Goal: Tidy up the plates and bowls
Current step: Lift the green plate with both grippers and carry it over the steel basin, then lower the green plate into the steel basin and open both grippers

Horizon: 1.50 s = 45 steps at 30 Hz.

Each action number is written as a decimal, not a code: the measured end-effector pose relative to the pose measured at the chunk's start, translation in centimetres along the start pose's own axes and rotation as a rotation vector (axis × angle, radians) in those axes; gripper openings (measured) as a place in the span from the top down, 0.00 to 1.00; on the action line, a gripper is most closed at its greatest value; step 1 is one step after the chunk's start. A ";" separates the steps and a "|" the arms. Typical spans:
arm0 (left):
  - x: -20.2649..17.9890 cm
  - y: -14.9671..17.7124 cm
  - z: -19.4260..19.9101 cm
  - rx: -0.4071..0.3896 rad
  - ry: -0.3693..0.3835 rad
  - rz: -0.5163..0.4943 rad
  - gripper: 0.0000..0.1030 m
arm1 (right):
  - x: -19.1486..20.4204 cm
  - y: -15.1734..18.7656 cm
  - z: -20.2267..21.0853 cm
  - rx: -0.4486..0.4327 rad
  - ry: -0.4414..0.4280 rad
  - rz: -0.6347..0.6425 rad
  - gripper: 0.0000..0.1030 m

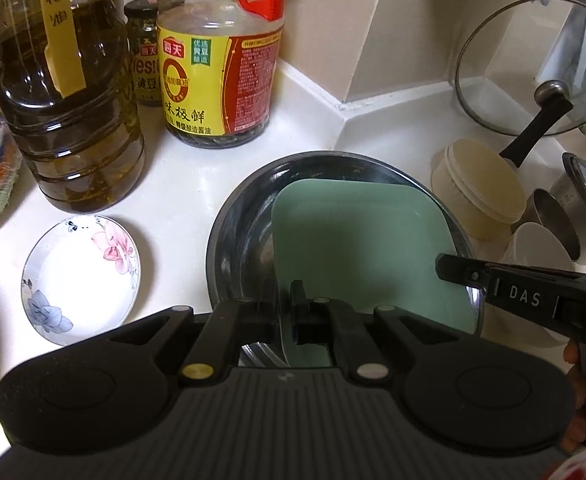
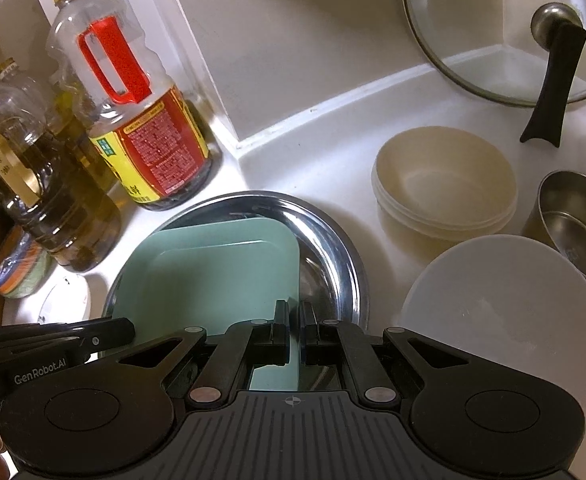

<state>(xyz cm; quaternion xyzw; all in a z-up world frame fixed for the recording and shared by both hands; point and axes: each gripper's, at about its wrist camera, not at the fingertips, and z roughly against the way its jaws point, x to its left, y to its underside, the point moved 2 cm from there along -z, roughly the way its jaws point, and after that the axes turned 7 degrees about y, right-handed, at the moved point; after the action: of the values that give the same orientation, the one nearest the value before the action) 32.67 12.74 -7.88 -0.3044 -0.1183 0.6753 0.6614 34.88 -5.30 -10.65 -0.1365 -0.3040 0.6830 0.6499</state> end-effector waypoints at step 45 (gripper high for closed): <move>0.8 -0.4 -0.7 0.011 0.006 0.010 0.84 | 1.3 -0.8 -1.1 -0.006 0.036 0.086 0.94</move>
<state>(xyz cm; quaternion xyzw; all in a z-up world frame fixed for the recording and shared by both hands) 33.43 13.40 -8.37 -0.3033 -0.1114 0.6782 0.6600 36.02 -3.77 -10.71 -0.1636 -0.2881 0.7068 0.6251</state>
